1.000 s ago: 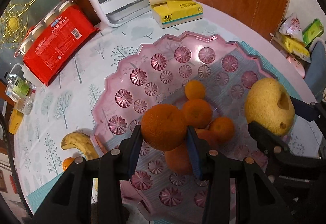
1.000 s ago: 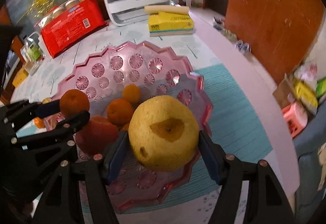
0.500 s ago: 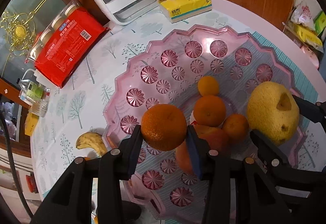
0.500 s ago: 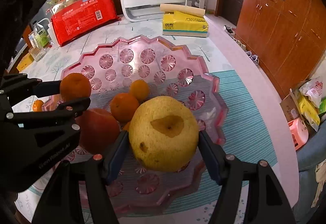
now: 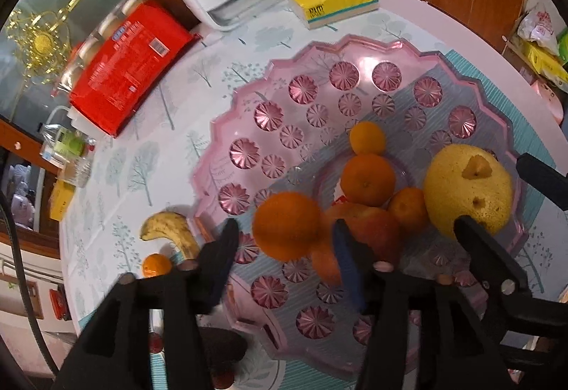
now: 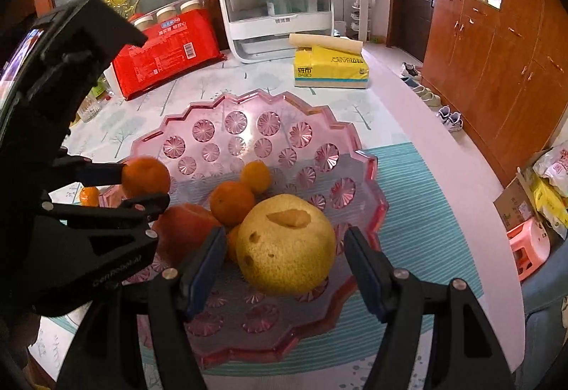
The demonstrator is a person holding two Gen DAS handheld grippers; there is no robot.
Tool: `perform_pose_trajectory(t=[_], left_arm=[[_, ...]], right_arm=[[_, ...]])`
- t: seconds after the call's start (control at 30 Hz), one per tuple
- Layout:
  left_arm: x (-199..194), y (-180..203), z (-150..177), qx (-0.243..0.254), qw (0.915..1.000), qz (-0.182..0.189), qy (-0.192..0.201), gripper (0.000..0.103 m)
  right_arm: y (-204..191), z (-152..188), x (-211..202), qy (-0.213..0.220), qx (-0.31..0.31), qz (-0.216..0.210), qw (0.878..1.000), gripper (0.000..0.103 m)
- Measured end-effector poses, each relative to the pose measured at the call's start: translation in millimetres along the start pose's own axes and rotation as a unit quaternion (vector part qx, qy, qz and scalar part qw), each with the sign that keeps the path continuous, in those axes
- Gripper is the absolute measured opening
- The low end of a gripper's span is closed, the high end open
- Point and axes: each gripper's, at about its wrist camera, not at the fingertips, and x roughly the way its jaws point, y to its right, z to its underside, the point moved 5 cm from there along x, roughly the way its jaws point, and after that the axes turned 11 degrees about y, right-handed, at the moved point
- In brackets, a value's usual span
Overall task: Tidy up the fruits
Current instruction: 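Carry the pear and orange into the pink bowl and open both tools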
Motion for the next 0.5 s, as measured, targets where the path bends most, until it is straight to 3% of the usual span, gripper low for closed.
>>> perform_pose_trajectory(t=[0.07,0.13,0.5], left_arm=[[-3,-1,-2,-0.002,1.0,-0.004,0.005,0.076],[-6,-2,-3,-0.009,0.9999,-0.002,0.007,0.082],[-16,4,-3,-0.017,0.9999,0.0,0.004,0.083]], right_arm=[[3,0,-3,0.004,0.005,0.0,1.0,0.07],[5,-1,-7,0.008,0.01,-0.001,1.0,0.07],[10,-5,-24,0.027,0.014,-0.002,1.0,0.07]])
